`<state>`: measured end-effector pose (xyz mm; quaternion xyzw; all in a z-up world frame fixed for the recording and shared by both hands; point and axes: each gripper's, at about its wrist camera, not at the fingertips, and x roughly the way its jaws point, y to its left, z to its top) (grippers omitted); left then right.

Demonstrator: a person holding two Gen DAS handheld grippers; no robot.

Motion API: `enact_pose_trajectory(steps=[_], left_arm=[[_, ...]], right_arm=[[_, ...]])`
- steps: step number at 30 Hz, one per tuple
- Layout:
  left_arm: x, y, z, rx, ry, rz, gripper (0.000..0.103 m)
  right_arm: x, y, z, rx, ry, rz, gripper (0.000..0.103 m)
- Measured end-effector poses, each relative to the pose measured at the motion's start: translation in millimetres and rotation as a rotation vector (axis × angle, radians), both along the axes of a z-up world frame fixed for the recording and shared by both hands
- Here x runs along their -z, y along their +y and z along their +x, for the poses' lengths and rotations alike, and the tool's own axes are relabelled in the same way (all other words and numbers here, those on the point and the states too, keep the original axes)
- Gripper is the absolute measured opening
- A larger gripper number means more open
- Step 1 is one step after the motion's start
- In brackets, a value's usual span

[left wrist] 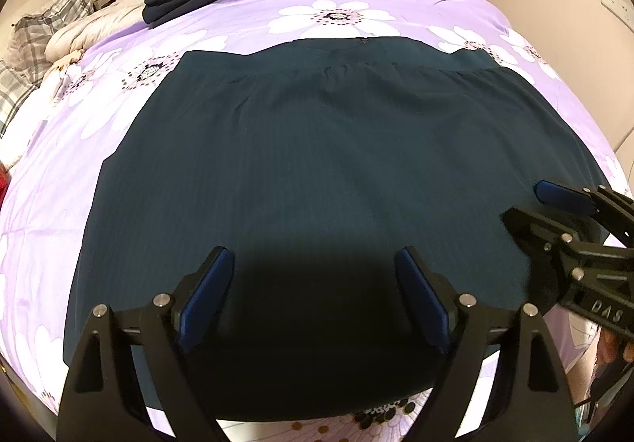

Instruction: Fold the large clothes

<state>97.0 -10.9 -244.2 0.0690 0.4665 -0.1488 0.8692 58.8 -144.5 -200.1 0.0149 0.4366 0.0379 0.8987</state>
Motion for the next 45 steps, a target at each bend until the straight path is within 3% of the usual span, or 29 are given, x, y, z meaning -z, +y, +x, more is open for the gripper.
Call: enact_pose_trajectory(steps=[19,45], left_arm=[[-1.0,37.3,-2.5,-0.085,0.006,-0.027,0.089],[-3.7,63.0,-6.7,-0.134,0.008,-0.039,0.089]], right_arm=[[0.8,-42.2,-24.4,0.169,-0.009,0.028,0.057],[-0.1,-90.8,-33.2,0.306,0.004,0.017,0.057]])
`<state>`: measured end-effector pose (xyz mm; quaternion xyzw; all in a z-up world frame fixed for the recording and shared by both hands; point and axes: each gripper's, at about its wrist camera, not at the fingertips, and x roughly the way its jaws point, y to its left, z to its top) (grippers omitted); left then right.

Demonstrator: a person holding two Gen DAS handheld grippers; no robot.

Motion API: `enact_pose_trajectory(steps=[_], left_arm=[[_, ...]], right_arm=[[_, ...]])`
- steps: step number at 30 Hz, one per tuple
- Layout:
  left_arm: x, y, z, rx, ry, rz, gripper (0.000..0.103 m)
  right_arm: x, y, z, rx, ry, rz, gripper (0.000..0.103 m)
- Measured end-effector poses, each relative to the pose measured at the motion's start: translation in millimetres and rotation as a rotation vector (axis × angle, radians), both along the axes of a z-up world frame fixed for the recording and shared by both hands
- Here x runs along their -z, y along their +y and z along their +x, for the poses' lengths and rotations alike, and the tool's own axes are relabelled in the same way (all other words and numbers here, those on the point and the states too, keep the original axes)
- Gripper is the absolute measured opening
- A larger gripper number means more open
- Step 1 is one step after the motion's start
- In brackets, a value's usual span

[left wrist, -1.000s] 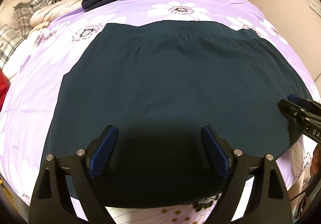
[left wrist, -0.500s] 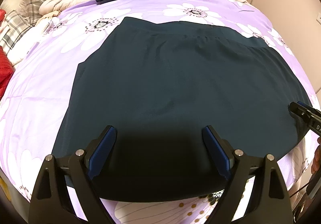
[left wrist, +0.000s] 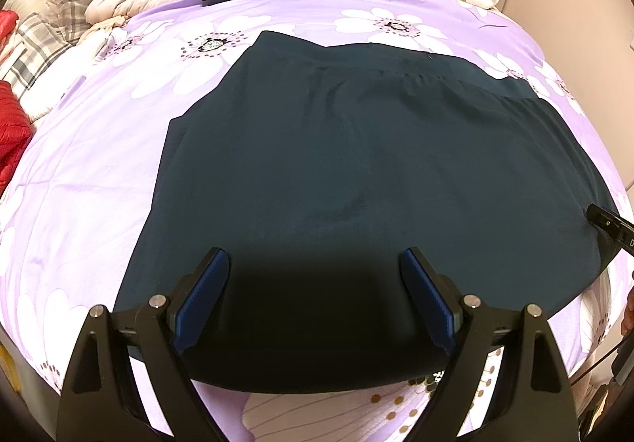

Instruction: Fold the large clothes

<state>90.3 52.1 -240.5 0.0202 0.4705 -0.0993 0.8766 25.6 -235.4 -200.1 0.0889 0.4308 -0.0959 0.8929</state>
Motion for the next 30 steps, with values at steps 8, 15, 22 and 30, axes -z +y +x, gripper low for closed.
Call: enact_pose_trajectory(steps=[8,15,22,30], left_arm=[[-0.7,4.3,-0.1,-0.008,-0.001,0.002,0.089],[-1.4,10.7,0.1,-0.017,-0.005,0.007,0.089],[-2.1,14.2,-1.4,-0.02,-0.005,0.008,0.089],[-2.3,18.0,-2.3,-0.022,-0.002,0.009,0.091]], right_arm=[[0.5,-2.6,0.0,0.006,0.006,-0.007,0.057],[0.4,-10.9,-3.8,0.028,0.006,0.011,0.057],[0.4,-13.2,-6.2,0.034,0.006,0.014,0.057],[-0.9,-17.4,-8.2,0.046,0.006,0.014,0.057]])
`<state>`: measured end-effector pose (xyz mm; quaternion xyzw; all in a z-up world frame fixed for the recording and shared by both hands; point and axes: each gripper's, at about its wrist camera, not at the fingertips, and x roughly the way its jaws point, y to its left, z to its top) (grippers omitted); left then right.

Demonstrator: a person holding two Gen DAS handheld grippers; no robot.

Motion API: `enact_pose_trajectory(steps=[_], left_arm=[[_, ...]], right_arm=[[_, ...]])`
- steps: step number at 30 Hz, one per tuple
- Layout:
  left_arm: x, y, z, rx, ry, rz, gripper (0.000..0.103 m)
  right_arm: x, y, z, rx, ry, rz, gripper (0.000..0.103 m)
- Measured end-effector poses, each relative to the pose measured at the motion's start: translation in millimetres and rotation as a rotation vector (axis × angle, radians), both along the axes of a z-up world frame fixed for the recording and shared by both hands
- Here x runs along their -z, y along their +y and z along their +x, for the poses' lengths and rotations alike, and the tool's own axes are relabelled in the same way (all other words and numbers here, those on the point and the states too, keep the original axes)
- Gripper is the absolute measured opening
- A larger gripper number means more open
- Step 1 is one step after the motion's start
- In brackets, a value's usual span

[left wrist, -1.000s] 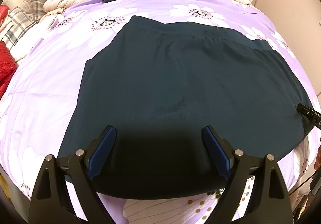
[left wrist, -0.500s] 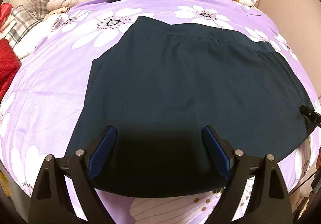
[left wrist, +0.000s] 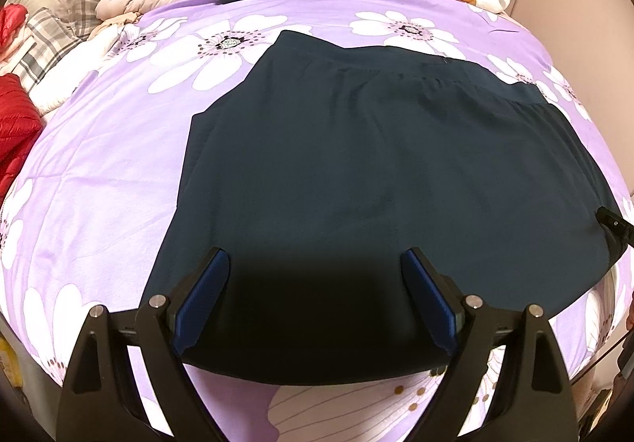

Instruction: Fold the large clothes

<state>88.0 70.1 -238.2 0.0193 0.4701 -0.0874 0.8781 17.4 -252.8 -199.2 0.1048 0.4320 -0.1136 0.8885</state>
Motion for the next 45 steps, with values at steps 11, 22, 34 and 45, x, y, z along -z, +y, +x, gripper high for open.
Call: enact_pose_trajectory(steps=[11,22,34,45], left_arm=[[-0.7,3.0,-1.1,0.001,0.001,0.006,0.091],[-1.3,5.6,-3.3,-0.002,0.003,0.002,0.091],[-2.7,14.8,-8.1,-0.032,-0.001,0.006,0.094],[-22.9,-14.2,-24.3,0.04,-0.061,-0.032,0.093]], right_arm=[[-0.5,-5.4,-1.6,0.019,0.001,0.003,0.057],[-0.8,-9.6,-7.3,0.04,0.003,0.003,0.057],[-2.2,-15.9,-11.2,0.073,0.004,0.01,0.057],[-28.9,57.4,-25.8,-0.18,-0.131,-0.071,0.058]])
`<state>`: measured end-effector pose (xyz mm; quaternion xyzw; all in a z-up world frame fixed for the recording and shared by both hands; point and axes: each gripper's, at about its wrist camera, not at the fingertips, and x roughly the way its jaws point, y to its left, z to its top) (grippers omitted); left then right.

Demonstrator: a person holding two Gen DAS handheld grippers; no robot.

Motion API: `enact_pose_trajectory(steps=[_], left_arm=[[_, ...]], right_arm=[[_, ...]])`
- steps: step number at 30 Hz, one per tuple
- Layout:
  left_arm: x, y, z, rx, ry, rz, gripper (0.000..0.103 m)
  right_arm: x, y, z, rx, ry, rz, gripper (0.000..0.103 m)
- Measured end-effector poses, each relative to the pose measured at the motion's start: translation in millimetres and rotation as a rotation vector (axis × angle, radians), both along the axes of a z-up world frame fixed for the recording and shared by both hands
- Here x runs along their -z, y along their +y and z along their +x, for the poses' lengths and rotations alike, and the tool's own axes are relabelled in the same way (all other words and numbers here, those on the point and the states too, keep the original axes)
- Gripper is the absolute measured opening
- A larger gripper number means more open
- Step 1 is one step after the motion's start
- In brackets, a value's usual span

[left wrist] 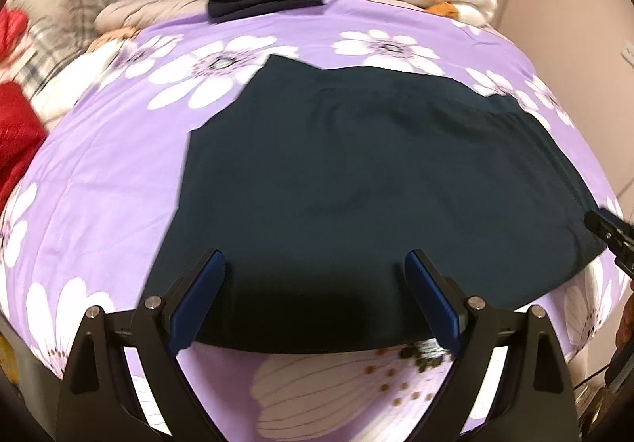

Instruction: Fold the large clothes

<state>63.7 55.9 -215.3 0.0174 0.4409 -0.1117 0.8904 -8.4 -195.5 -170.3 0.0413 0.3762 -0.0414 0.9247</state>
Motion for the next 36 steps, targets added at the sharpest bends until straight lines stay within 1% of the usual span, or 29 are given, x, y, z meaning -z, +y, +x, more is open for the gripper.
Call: enact_pose_trajectory(steps=[2,4,6,10,14,19,23,26,36], left_arm=[[-1.3,-11.9,-2.6,0.023,-0.002,-0.007,0.092],[-1.4,-24.4,-4.3,0.046,-0.005,-0.01,0.093],[2.3,-37.5,-7.2,0.063,-0.005,0.009,0.092],[14.6,-49.8,-11.9,0.079,0.009,0.035,0.092],[22.3,-52.2,-15.9,0.084,0.01,0.065,0.093],[28.3,-56.0,-19.7,0.083,0.018,0.098,0.093],[30.8,-55.0,-22.1,0.081,0.032,0.094,0.095],[32.1,-54.4,-24.3,0.076,0.038,0.094,0.096],[33.9,-53.5,-29.0,0.068,0.05,0.089,0.096]], right_arm=[[-4.2,18.0,2.1,-0.051,-0.035,0.011,0.058],[-3.3,30.7,7.5,-0.088,-0.042,0.041,0.058],[3.1,41.8,13.8,-0.111,-0.02,0.057,0.058],[22.0,64.9,14.5,-0.138,0.021,0.038,0.058],[31.4,65.5,8.7,-0.138,0.028,0.0,0.058],[36.6,57.1,10.1,-0.135,0.058,0.038,0.058],[38.0,63.4,7.0,-0.134,0.065,0.023,0.058],[39.3,62.2,4.3,-0.127,0.061,0.033,0.058],[40.8,60.5,-3.0,-0.12,0.06,0.036,0.058]])
